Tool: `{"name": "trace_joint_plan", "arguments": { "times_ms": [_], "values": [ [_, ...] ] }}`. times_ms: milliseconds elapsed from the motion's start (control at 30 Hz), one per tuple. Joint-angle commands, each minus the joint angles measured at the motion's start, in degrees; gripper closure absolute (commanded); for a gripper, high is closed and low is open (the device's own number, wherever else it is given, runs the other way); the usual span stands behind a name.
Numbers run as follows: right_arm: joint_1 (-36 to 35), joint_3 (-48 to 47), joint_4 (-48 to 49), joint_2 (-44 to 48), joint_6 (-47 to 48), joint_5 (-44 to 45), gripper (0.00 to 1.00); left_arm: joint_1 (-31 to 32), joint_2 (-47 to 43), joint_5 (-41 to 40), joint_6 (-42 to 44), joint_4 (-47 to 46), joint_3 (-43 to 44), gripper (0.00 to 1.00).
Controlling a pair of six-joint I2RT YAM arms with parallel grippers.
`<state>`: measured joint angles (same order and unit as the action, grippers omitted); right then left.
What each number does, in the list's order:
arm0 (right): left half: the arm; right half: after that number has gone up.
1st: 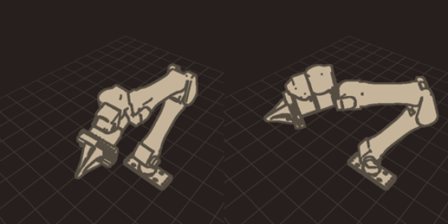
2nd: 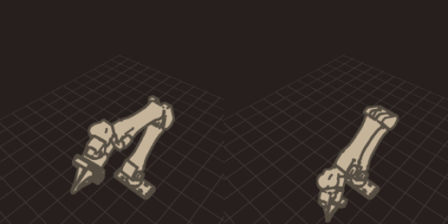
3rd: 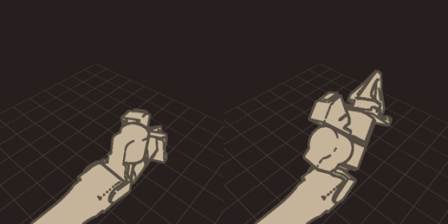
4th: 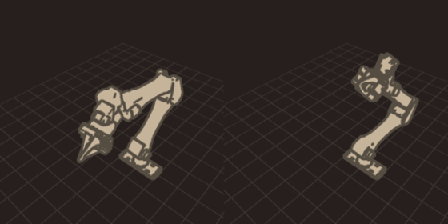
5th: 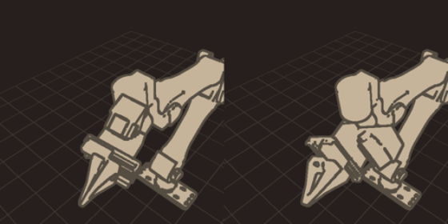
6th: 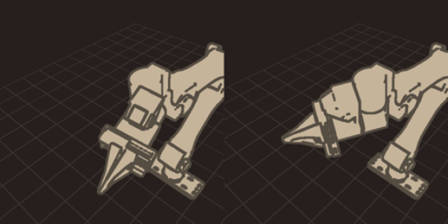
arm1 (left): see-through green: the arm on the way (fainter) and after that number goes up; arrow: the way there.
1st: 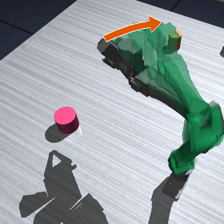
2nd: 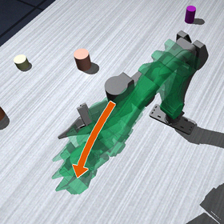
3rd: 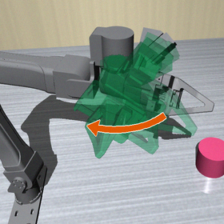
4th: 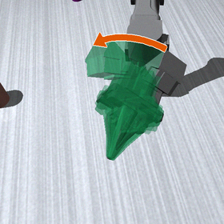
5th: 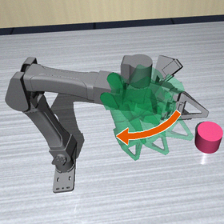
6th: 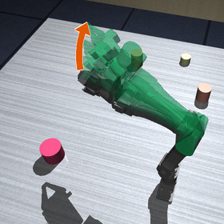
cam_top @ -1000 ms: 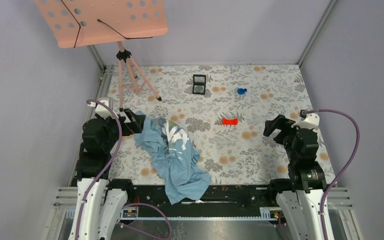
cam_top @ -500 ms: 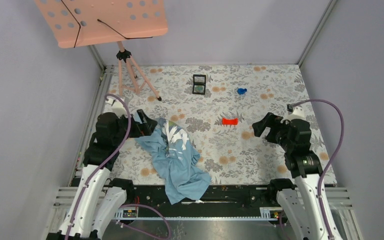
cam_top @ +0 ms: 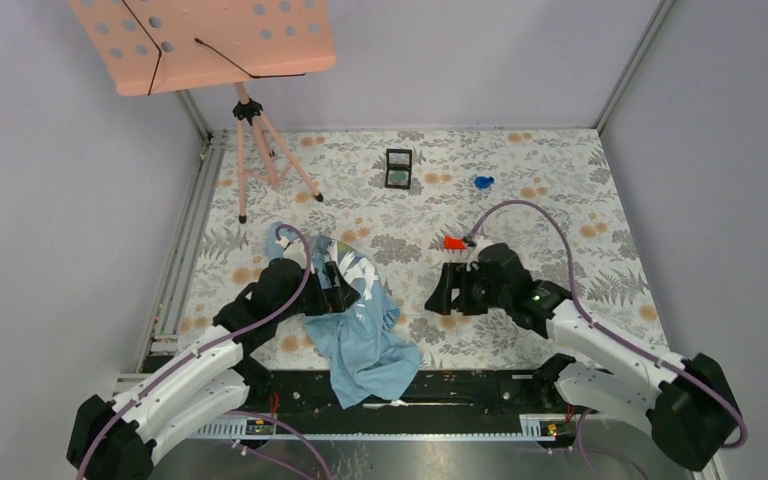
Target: Pin the brooch onto the clothing
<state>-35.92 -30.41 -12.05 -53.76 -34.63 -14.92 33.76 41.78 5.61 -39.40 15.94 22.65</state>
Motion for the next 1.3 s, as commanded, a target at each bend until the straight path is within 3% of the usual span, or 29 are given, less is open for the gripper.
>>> {"name": "trace_joint_plan", "arguments": {
  "times_ms": [0, 100, 300, 533, 800, 1267],
  "values": [
    [-8.24, -1.79, 9.23, -6.56, -5.56, 5.29, 0.21, 0.94, 2.52, -6.48, -1.31, -6.74, 0.61, 0.05],
    [-11.49, -2.96, 13.38, -10.73, -6.77, 7.83, 0.26, 1.21, 3.72, -6.67, -1.73, -9.41, -0.86, 0.11],
    [-13.28, -4.51, 22.3, -20.57, -8.96, 10.08, 0.32, 1.4, 4.79, -8.69, -1.76, -11.76, -1.74, 0.33],
    [-15.03, -9.2, 25.69, -28.91, -8.43, 9.58, 0.36, 1.4, 4.89, -11.01, -0.08, -10.34, -1.48, 0.39],
    [-16.01, -9.47, 24.41, -32.23, -7.29, 12.98, 0.41, 1.4, 5.25, -10.57, -0.75, -12.11, -2.18, 0.45],
    [-16.61, -9.31, 26.85, -37.15, -7.7, 10.52, 0.5, 1.4, 5.72, -9.68, -1.02, -12.67, -2.24, 0.72]
  ]
}}
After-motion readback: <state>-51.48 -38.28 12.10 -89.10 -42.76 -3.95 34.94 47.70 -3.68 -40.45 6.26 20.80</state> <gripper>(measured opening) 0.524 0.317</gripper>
